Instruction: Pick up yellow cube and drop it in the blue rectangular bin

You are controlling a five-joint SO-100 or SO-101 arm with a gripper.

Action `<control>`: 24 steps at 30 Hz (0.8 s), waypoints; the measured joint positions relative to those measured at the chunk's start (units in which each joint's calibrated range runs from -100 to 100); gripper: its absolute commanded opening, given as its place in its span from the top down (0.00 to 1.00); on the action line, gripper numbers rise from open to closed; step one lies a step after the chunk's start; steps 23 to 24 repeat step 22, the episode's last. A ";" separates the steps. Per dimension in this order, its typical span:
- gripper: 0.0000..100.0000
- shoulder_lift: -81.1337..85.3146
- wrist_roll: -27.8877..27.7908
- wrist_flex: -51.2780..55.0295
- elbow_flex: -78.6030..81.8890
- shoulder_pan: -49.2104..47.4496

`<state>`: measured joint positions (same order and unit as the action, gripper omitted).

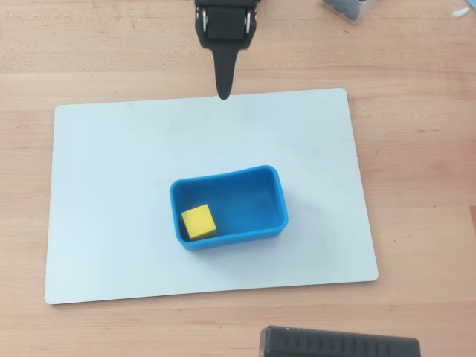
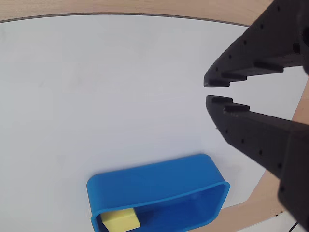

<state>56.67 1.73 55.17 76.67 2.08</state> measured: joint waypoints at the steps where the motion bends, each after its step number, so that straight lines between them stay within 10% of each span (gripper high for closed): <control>1: 1.00 2.86 -0.15 -0.18 1.98 0.00; 24: 1.00 37.14 -1.37 5.01 18.23 -1.78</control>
